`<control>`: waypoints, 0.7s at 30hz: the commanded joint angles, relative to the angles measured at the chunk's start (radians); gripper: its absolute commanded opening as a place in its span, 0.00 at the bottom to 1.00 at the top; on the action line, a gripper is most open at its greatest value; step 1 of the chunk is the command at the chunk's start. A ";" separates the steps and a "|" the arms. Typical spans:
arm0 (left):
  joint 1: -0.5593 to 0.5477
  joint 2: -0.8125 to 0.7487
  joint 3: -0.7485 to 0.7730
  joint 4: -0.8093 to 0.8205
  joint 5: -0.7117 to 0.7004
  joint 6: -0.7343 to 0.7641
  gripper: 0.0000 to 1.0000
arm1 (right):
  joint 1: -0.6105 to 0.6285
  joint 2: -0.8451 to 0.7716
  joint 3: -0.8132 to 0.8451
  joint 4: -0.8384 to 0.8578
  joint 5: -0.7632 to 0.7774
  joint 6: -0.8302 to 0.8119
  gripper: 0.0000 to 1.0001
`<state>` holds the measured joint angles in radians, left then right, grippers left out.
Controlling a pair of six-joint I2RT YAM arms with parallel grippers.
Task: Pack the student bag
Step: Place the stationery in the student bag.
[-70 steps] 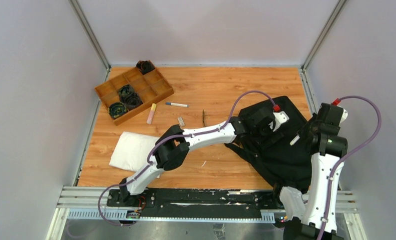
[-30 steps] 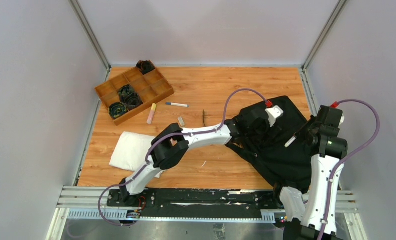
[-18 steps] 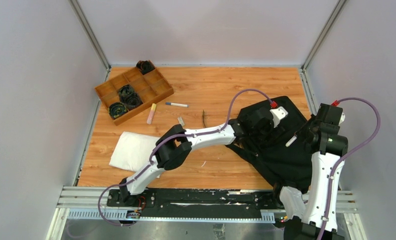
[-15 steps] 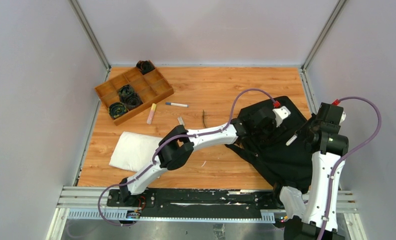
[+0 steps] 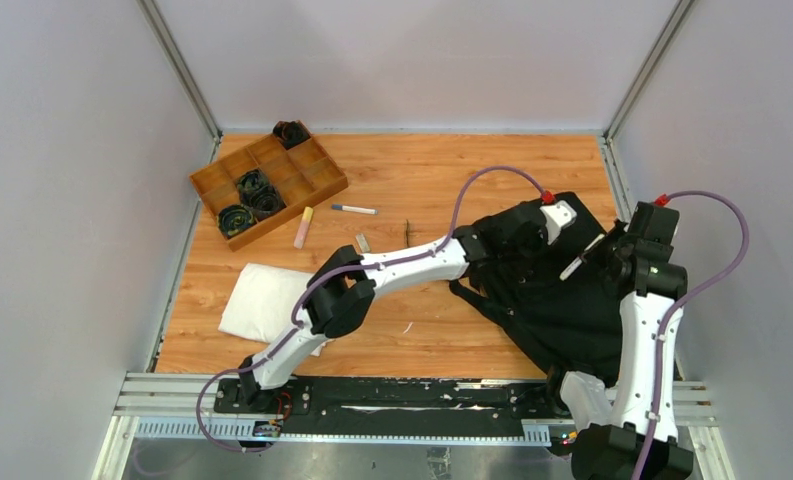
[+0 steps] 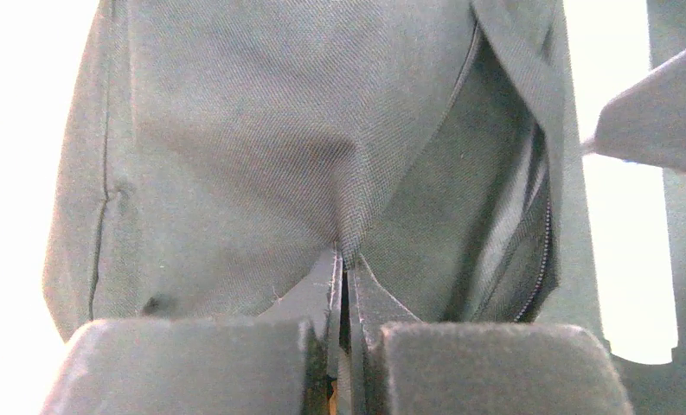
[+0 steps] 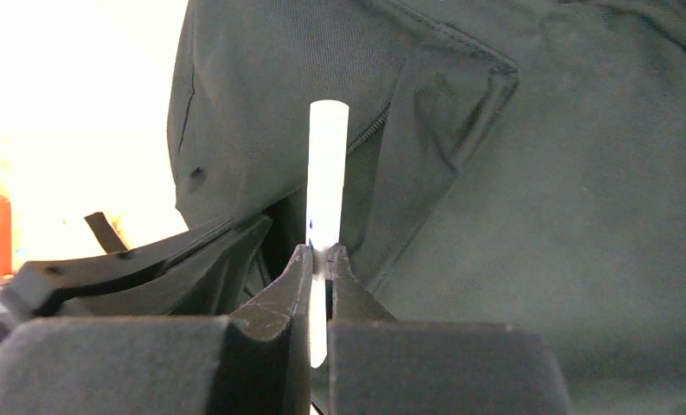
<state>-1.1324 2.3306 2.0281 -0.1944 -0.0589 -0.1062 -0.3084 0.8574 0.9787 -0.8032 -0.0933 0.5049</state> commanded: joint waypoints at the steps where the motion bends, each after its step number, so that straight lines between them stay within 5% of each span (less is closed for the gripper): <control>1: 0.056 -0.095 -0.002 -0.019 0.164 -0.100 0.00 | -0.014 0.040 -0.040 0.099 -0.135 0.010 0.00; 10: 0.129 -0.126 -0.049 0.025 0.344 -0.223 0.00 | -0.007 0.064 -0.153 0.158 -0.349 -0.029 0.00; 21: 0.132 -0.156 -0.095 0.081 0.394 -0.274 0.00 | 0.022 0.186 -0.194 0.226 -0.394 0.058 0.00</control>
<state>-1.0027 2.2551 1.9488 -0.1791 0.2863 -0.3435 -0.3004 0.9924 0.7918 -0.6159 -0.4347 0.5152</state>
